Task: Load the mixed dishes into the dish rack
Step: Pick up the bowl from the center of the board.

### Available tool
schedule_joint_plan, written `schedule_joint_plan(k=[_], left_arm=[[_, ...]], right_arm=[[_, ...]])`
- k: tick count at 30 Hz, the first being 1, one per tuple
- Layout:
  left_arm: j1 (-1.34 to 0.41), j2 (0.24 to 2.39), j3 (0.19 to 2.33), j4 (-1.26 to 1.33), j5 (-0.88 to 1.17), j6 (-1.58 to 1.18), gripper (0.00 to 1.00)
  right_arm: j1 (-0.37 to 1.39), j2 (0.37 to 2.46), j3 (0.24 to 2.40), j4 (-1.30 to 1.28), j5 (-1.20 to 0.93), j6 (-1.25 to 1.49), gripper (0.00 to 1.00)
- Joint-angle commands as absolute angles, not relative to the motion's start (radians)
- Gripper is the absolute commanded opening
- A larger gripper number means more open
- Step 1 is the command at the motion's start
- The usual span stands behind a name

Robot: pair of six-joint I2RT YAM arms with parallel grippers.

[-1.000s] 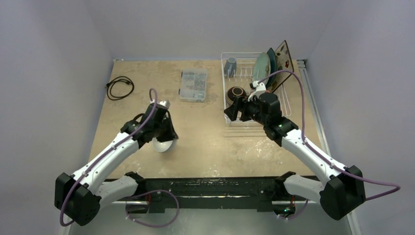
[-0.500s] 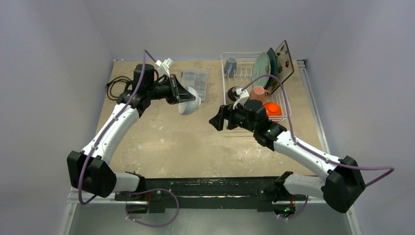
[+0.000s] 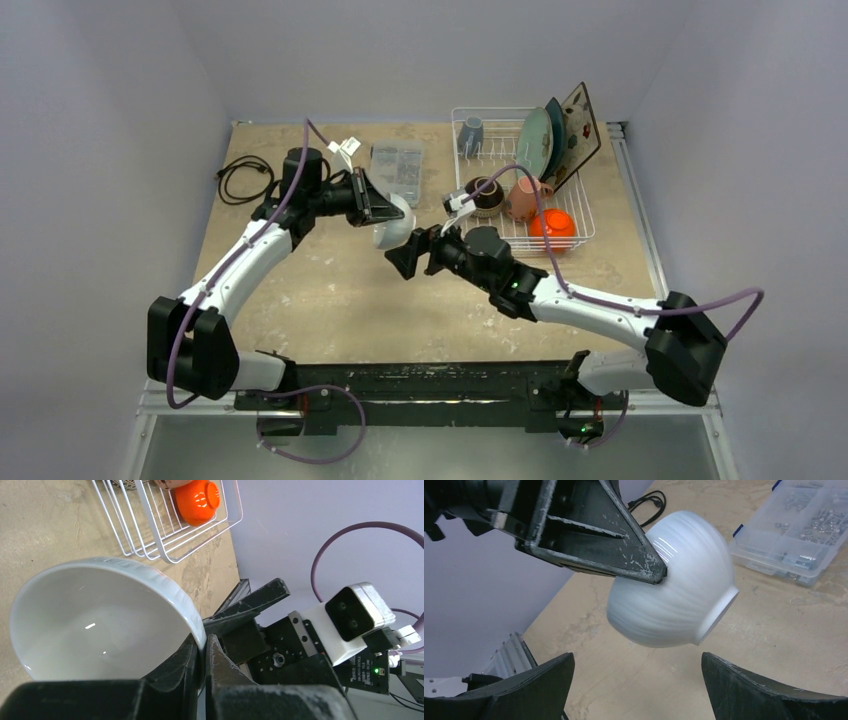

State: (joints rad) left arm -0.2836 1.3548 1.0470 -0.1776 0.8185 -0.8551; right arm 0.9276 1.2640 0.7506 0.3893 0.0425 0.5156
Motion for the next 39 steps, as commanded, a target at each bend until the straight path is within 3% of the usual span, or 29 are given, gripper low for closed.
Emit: schedule_joint_plan(k=[1,12,18,39], left_arm=[[-0.279,1.341,1.063,-0.097,0.850,-0.855,0.00],[-0.276,1.358,1.068,-0.138,0.821,-0.831,0.00],[-0.276,1.360,1.068,-0.135,0.824,-0.832,0.00],[-0.278,1.360,1.065,-0.142,0.822,-0.829,0.00]], right_arm=[[0.956,1.323,0.830,0.469,0.219,0.578,0.99],[0.990,1.396,0.899,0.444,0.279,0.641,0.97],[1.001,1.437,0.946,0.440,0.300,0.655,0.91],[1.032,1.539,1.045,0.296,0.457,0.758,0.92]])
